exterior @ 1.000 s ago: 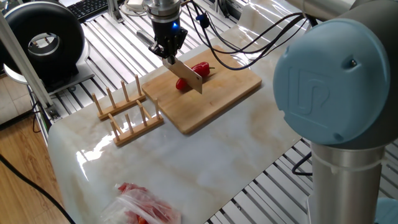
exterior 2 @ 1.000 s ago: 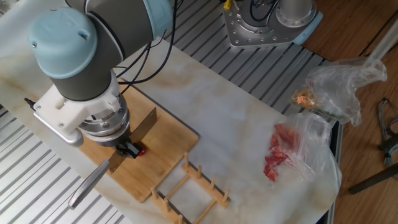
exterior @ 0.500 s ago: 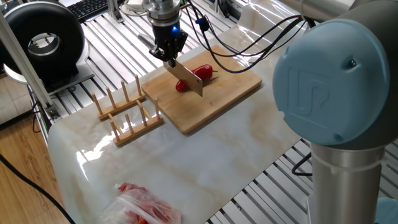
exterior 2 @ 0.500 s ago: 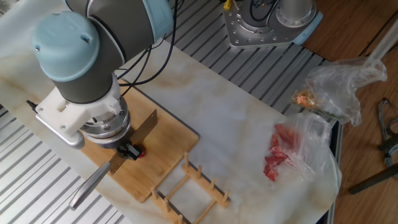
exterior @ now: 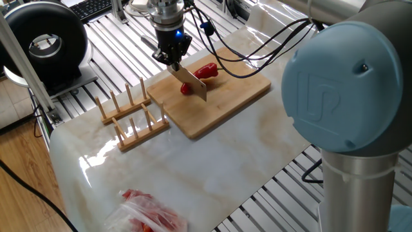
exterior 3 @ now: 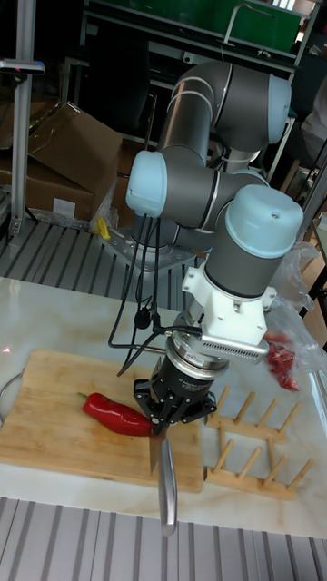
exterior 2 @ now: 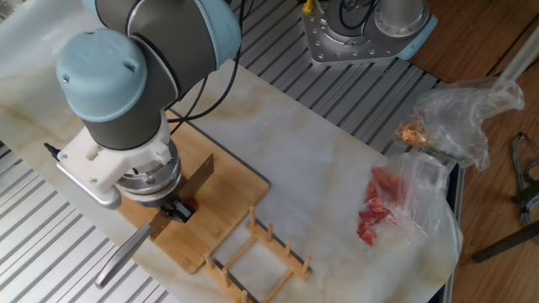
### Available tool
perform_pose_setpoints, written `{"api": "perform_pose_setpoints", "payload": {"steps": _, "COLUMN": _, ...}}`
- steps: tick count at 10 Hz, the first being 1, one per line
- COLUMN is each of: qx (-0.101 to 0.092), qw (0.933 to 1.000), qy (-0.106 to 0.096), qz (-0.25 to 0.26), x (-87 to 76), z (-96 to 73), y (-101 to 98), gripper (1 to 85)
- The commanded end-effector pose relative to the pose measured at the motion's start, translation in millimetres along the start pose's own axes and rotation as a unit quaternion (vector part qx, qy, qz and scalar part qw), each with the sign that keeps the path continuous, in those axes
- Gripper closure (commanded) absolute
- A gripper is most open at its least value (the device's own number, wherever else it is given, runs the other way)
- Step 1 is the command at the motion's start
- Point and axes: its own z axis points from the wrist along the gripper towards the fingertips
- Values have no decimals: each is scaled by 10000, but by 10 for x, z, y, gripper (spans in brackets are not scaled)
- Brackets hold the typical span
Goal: Chop the chili peppers
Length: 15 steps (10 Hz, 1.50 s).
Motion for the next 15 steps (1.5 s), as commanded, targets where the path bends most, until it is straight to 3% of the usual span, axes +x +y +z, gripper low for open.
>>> {"api": "perform_pose_setpoints", "payload": {"steps": 1, "qx": -4, "qw": 10000, "qy": -11, "qz": 42, "x": -8, "z": 28, "y": -8, "gripper": 843}}
{"api": "perform_pose_setpoints", "payload": {"steps": 6, "qx": 136, "qw": 9999, "qy": -77, "qz": 68, "x": -45, "z": 131, "y": 47, "gripper": 843}}
{"api": "perform_pose_setpoints", "payload": {"steps": 10, "qx": -48, "qw": 10000, "qy": -66, "qz": 4, "x": -16, "z": 218, "y": 47, "gripper": 843}}
{"api": "perform_pose_setpoints", "payload": {"steps": 13, "qx": 102, "qw": 9992, "qy": 374, "qz": 132, "x": 22, "z": -3, "y": 204, "gripper": 843}}
{"api": "perform_pose_setpoints", "payload": {"steps": 14, "qx": 48, "qw": 9989, "qy": 433, "qz": 162, "x": 6, "z": -39, "y": 249, "gripper": 843}}
{"api": "perform_pose_setpoints", "payload": {"steps": 15, "qx": 47, "qw": 9993, "qy": 365, "qz": 92, "x": -14, "z": 11, "y": 206, "gripper": 843}}
